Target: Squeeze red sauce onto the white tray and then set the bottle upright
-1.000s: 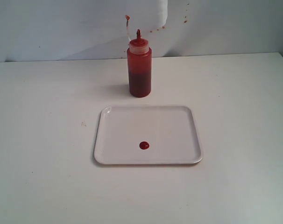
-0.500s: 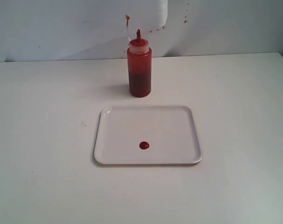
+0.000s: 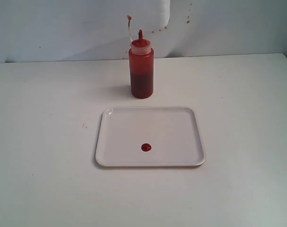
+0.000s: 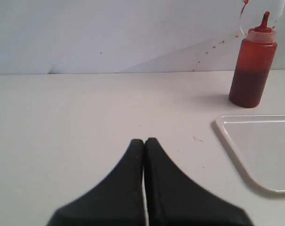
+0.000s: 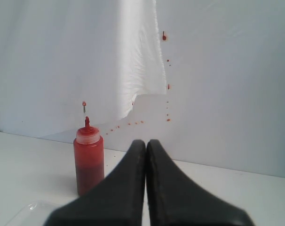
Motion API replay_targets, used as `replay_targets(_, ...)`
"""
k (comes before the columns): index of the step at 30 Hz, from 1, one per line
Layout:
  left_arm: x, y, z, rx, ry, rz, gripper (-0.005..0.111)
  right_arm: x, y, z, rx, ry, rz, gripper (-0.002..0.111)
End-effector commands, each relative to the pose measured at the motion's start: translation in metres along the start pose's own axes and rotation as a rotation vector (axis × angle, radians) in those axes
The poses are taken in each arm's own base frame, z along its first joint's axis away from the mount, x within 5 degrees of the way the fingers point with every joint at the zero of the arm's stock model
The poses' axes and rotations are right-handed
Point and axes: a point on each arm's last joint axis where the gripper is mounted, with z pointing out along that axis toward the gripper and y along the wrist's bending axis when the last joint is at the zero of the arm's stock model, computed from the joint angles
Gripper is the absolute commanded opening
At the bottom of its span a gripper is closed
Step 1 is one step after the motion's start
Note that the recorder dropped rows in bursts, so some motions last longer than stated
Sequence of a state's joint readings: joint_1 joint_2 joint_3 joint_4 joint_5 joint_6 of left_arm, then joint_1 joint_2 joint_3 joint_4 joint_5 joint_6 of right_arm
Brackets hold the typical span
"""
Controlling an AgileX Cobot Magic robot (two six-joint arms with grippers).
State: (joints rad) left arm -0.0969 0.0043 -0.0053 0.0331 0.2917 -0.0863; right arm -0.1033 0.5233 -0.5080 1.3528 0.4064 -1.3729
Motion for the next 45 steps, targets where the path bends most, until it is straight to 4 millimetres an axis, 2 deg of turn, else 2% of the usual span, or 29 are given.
replay_targets(1,0.001,0.000,0.000,-0.002,-0.003,0.016,0.000,0.001,0.000,-0.001,0.003,-0.001,-0.002,0.000)
replay_targets(9,0.001,0.001,0.000,-0.007,-0.003,0.015,0.000,0.001,0.000,-0.001,0.003,-0.001,-0.002,0.000)
replay_targets(16,0.001,0.005,0.000,-0.095,-0.007,-0.003,0.000,0.001,0.000,-0.001,0.003,-0.001,-0.002,0.000)
replay_targets(30,0.001,0.006,0.000,-0.097,-0.007,0.000,0.000,0.000,0.004,-0.001,-0.026,-0.006,-0.004,0.000)
replay_targets(32,0.001,0.006,0.000,-0.097,-0.007,0.000,0.000,-0.003,0.006,-0.008,-0.025,-0.036,-0.016,0.000)
replay_targets(36,0.001,0.006,0.000,-0.097,-0.007,0.000,0.000,-0.014,0.017,-0.037,-0.020,-0.168,-0.068,0.000)
replay_targets(43,0.001,0.006,0.000,-0.097,-0.009,-0.001,0.000,-0.024,0.042,-0.105,-0.008,-0.454,-0.181,0.000)
replay_targets(45,0.001,0.006,0.000,-0.097,-0.009,-0.001,0.000,-0.023,0.045,-0.112,-0.009,-0.484,-0.193,0.000)
